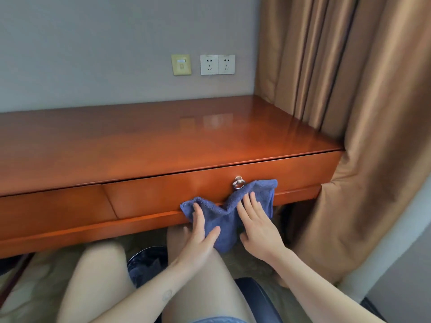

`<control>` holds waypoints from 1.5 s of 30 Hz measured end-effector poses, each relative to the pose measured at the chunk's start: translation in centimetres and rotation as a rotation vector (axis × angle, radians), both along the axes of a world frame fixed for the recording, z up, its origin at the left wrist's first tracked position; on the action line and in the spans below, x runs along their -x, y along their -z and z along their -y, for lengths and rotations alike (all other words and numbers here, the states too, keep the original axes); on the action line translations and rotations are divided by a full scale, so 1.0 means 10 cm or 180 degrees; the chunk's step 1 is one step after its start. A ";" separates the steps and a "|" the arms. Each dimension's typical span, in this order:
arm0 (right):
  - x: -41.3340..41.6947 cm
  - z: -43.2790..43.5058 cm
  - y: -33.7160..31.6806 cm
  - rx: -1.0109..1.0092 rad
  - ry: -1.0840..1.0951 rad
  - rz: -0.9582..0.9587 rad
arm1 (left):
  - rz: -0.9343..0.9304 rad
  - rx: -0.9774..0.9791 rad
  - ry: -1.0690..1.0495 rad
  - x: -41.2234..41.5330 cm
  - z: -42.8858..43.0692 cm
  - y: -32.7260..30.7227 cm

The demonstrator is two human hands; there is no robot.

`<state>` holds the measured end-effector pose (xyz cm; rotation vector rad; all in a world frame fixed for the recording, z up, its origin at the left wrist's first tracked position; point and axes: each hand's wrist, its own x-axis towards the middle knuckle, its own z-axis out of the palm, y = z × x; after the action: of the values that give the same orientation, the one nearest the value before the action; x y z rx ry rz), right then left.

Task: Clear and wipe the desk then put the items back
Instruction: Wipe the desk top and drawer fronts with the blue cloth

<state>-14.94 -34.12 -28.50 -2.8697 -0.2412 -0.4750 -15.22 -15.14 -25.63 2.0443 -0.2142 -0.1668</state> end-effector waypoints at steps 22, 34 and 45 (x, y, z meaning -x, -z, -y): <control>-0.67 -1.49 -1.43 0.0337 -0.0215 0.0124 | 0.1306 -0.1793 -0.1618 -0.27 -1.41 -0.73; -1.24 -1.68 -1.78 0.0551 -0.0444 -0.1122 | 0.0114 -0.3241 -0.0455 -0.97 -2.02 -1.52; -1.64 -2.23 -1.92 0.1018 -0.1192 -0.1122 | 0.0012 -0.3356 -0.0320 -1.41 -2.94 -1.59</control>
<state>1.42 -11.86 -9.34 -3.0327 -0.8339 0.1532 -1.07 14.26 -9.76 3.0940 -0.0067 -0.2440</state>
